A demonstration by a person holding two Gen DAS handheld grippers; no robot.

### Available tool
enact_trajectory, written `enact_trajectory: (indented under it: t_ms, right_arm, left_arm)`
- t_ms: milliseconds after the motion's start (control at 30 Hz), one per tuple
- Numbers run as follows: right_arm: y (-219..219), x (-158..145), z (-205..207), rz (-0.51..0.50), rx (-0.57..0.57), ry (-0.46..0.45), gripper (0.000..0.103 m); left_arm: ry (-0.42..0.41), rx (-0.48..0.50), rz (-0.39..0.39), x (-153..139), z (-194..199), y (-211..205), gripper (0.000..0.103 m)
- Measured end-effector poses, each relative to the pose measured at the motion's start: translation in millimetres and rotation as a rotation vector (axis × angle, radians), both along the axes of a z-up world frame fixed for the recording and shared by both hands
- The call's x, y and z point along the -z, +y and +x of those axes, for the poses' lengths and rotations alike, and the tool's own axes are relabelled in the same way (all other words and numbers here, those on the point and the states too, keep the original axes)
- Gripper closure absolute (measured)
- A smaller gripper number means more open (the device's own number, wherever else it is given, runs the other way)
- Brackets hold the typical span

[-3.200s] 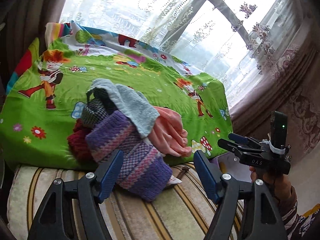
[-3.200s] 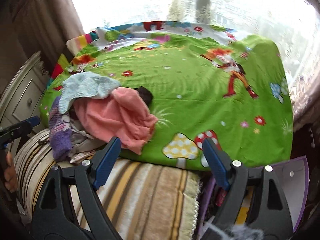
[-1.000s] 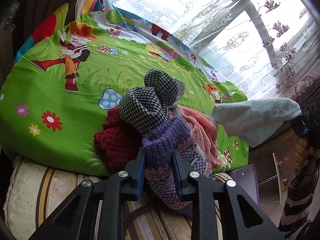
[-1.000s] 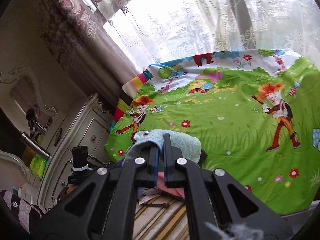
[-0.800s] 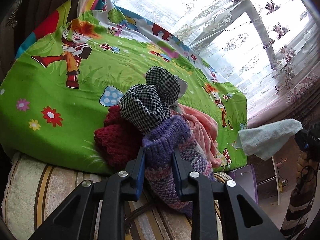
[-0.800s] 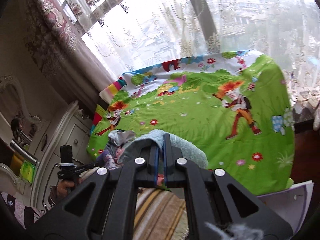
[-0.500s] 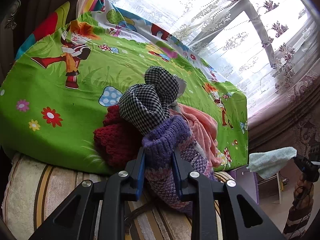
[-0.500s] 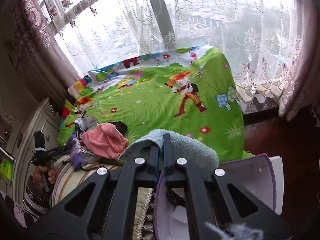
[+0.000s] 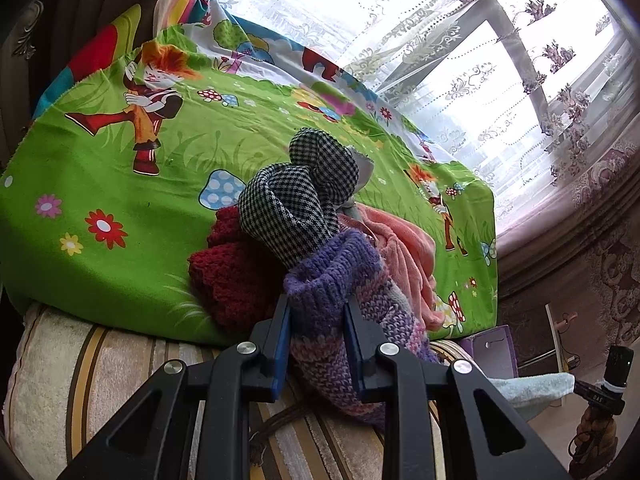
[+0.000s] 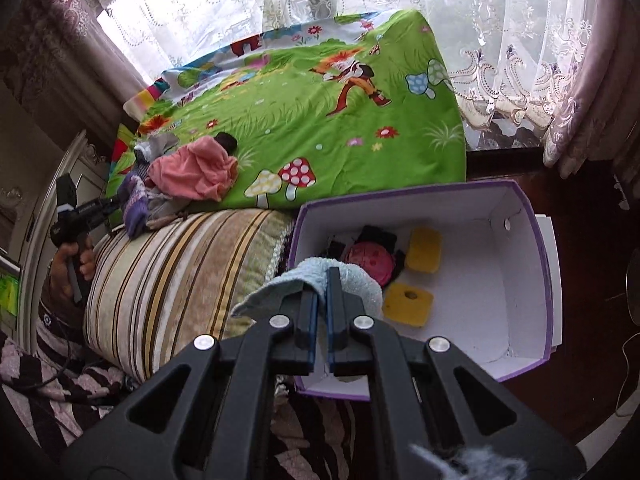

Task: Organize soft objects
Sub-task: 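Carry the light blue towel over the box and open the right tool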

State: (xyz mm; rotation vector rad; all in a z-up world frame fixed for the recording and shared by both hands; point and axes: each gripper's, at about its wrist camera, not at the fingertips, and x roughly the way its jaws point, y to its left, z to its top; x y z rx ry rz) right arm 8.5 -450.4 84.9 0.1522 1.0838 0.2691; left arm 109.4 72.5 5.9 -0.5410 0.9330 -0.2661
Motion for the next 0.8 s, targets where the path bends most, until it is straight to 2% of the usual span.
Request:
enact_trajectory:
  t_ms: [167,367,433,533,667,733,800]
  right_arm:
    - [4,10,-22,-0.024,-0.067,0.056,0.097]
    - [8,-19,-39,-0.049,-0.109,0.015,0.097]
    - [11,-20,-40,-0.042,-0.131,0.01,0.097]
    - [20,-5,-30,-0.023,-0.172,0.034,0.097]
    - [27,34,3,-0.01,-0.213,0.068,0.097]
    - [33,51,26,-0.057,-0.233,0.059,0.097]
    - [41,69,51,-0.15,-0.251,0.055,0.097]
  left_arm:
    - [0.0,0.0,0.009,-1,-1,-2,0.077]
    - [0.002,-0.003,0.014,-1,-1,-3,0.077]
    - [0.003,-0.002,0.016,0,-1,-4,0.077]
    - [-0.004,0.0,0.023,-2,-2,-4,0.077]
    - [-0.012,0.0,0.04,-4,-3,-6,0.077]
    - [-0.015,0.0,0.052,-5,-4,-8,0.077]
    - [-0.012,-0.004,0.06,-5,-4,-8,0.077]
